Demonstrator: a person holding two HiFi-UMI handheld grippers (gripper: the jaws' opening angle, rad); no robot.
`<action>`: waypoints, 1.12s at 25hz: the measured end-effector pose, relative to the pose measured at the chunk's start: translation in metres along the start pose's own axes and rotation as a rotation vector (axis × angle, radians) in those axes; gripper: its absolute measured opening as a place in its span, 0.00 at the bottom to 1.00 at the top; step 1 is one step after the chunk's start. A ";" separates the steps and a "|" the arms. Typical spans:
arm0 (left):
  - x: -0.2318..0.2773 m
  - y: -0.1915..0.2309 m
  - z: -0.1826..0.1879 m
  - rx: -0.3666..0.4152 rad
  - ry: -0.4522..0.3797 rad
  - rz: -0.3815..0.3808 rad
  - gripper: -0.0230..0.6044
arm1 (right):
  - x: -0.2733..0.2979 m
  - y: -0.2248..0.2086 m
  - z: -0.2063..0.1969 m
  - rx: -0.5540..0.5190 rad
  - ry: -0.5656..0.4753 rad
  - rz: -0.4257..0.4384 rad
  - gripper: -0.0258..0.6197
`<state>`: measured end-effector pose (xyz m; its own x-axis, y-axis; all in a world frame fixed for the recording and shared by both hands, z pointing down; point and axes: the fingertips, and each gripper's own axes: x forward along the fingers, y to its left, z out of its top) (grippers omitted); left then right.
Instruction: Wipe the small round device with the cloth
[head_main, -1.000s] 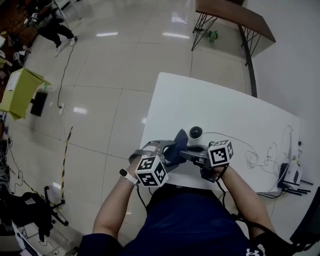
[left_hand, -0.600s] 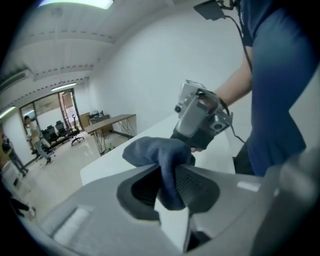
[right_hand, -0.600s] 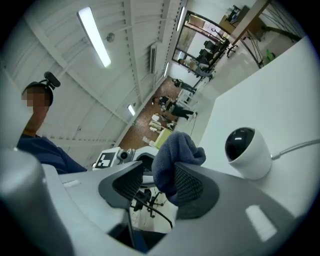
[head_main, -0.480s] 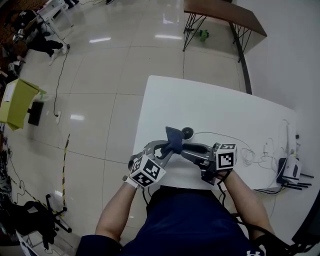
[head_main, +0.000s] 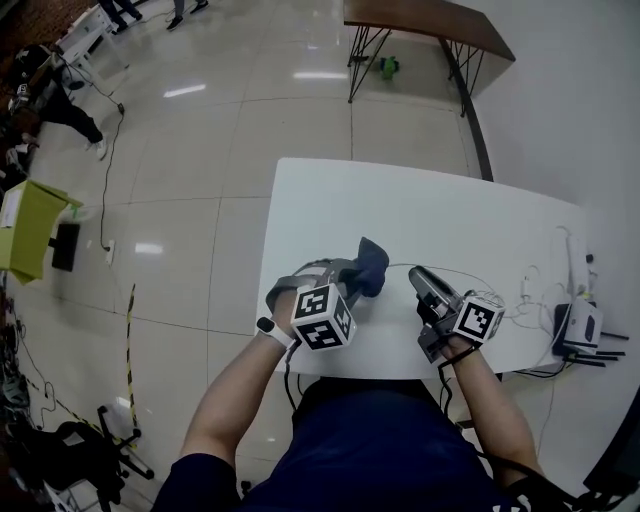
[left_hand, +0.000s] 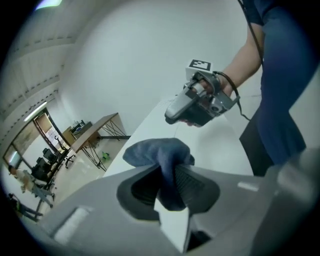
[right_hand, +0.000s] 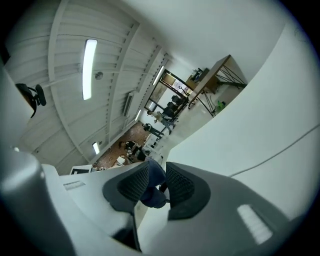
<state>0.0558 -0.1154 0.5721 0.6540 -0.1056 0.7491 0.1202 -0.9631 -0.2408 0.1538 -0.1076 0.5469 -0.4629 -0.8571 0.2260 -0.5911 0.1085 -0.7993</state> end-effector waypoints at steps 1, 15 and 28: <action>0.001 0.002 -0.001 -0.010 0.005 -0.004 0.16 | -0.002 -0.002 -0.002 0.013 -0.006 -0.005 0.21; 0.023 -0.001 -0.118 -0.614 -0.061 0.019 0.16 | -0.011 -0.027 -0.024 0.162 -0.041 -0.035 0.17; 0.014 0.000 -0.089 -0.302 0.097 0.039 0.17 | -0.002 -0.030 -0.036 0.139 0.013 -0.054 0.17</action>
<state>-0.0017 -0.1390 0.6377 0.5773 -0.1535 0.8020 -0.1402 -0.9862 -0.0878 0.1489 -0.0908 0.5909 -0.4424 -0.8529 0.2773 -0.5188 -0.0088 -0.8549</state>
